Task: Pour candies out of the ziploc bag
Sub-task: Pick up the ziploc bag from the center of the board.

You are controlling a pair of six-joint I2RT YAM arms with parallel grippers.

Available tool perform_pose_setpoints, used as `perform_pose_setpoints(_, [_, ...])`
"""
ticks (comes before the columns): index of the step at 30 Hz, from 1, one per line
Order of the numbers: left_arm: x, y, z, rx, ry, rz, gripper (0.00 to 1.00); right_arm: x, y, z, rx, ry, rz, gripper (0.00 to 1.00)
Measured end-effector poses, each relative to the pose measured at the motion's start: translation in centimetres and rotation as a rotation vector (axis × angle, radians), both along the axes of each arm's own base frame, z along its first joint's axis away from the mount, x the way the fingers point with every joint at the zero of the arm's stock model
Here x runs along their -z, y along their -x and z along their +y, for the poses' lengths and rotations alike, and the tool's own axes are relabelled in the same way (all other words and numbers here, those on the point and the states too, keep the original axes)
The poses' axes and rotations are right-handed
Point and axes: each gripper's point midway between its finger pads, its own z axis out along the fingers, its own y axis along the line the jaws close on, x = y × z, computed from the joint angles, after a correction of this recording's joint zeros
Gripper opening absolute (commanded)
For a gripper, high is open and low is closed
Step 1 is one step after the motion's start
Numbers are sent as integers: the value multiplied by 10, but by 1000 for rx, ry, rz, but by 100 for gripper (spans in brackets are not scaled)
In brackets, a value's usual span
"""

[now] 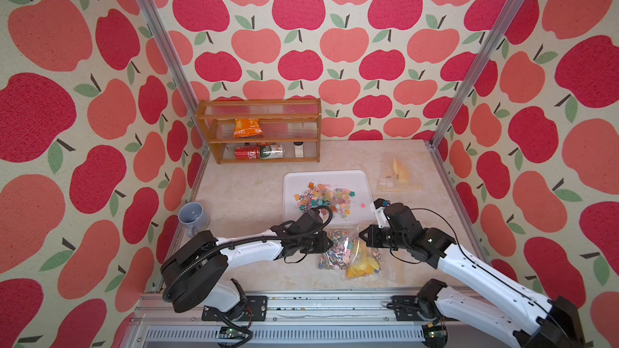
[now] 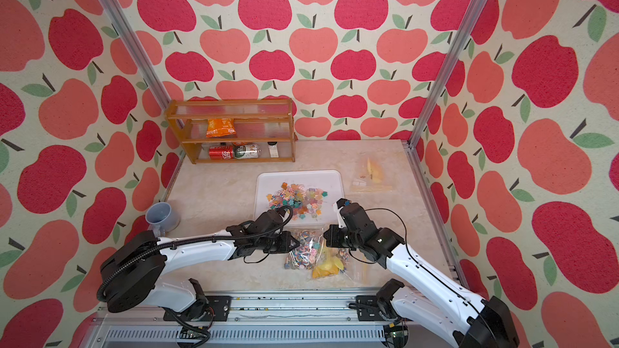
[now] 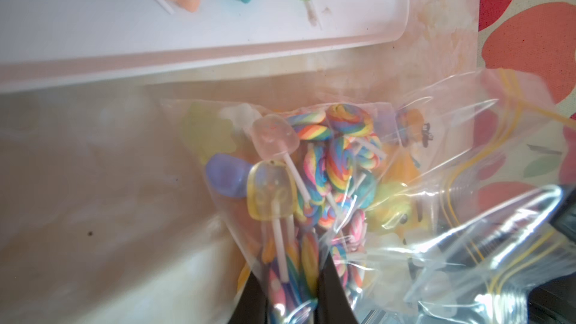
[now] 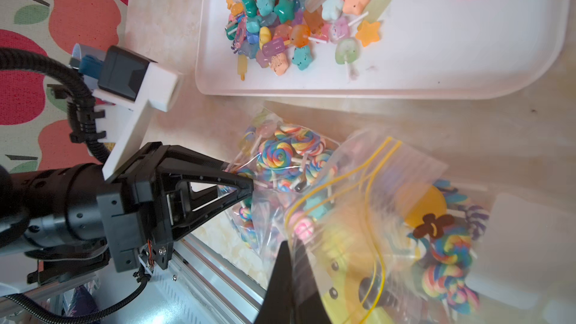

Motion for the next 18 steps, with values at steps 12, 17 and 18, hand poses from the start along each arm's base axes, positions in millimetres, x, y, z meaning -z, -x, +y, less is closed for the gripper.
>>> perform_pose_setpoints(12, [-30, -21, 41, -105, 28, -76, 0, -13, -23, 30, -59, -13, -22, 0])
perform_pose_setpoints(17, [-29, -27, 51, -138, 24, -77, 0, -22, -30, 40, -81, -27, -32, 0])
perform_pose_setpoints(18, [-29, -29, 52, -139, 23, -79, 0, -24, -32, 42, -86, -30, -35, 0])
